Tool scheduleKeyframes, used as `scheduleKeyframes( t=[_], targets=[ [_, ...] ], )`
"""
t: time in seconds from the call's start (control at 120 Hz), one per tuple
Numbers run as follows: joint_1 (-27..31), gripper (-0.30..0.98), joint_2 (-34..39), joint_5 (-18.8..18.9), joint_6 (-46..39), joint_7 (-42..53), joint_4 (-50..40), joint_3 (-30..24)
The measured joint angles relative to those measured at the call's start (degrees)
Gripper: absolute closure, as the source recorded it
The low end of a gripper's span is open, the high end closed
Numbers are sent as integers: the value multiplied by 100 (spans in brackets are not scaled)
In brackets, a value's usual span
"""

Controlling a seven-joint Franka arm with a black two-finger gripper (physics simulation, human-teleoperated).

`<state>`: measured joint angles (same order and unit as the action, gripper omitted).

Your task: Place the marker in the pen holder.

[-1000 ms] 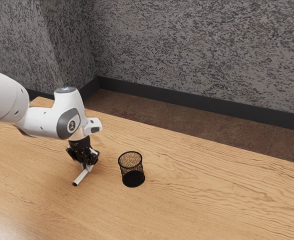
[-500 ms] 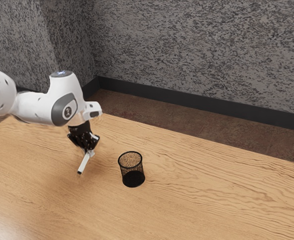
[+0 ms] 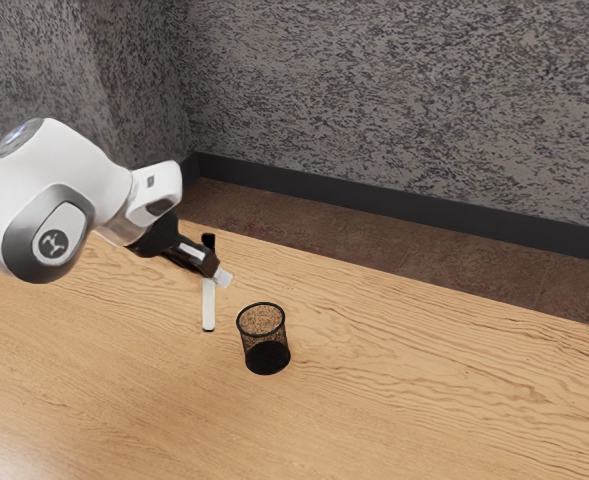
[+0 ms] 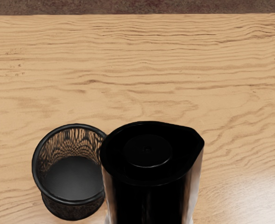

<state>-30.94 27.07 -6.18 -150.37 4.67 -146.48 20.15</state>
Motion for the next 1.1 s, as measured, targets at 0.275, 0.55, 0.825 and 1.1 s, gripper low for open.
scheduleKeyframes(
  t=[0.275,0.55,0.825,1.1],
  targets=[
    [-693,75,-757,-417,-1434,593,-54,633],
    [-670,75,-1272,-621,-1815,1100,-49,892],
    [-837,74,-1543,-682,-1914,1481,-13,1025],
    [-1185,74,-1828,-791,-1944,1722,293,1015]
  ],
)
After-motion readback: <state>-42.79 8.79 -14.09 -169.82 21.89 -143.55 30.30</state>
